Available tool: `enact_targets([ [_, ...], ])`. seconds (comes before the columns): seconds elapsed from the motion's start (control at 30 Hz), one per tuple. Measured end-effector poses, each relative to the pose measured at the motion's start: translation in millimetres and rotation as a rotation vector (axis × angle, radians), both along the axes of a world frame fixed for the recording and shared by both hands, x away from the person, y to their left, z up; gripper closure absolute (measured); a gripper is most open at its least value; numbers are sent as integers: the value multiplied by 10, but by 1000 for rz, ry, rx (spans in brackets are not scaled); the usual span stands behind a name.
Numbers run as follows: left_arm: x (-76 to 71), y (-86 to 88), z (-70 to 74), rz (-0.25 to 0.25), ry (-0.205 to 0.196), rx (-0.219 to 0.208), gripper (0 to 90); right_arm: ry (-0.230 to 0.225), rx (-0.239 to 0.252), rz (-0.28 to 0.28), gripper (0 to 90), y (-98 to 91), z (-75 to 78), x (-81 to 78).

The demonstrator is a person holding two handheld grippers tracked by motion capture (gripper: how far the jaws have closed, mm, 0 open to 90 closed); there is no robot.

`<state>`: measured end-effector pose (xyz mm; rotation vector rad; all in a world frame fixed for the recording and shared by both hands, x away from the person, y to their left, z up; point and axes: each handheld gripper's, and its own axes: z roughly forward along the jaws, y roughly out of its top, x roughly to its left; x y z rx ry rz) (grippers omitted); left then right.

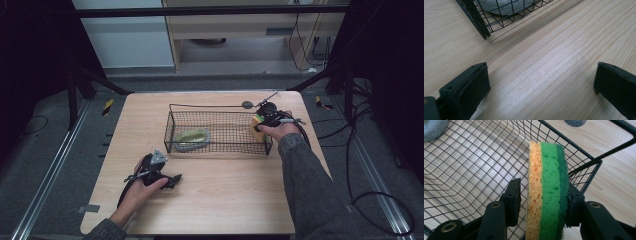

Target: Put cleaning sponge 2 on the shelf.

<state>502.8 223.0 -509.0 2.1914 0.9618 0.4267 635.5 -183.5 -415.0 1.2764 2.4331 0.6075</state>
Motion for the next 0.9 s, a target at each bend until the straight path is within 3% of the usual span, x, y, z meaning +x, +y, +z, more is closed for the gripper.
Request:
enact_targets([
  [0.43,2,-2,0,0,0,-1,0,-9,38,8,585,11,115,-159],
  [0.9,3,-3,0,0,1,-1,0,13,62,28,562,151,94,-151],
])
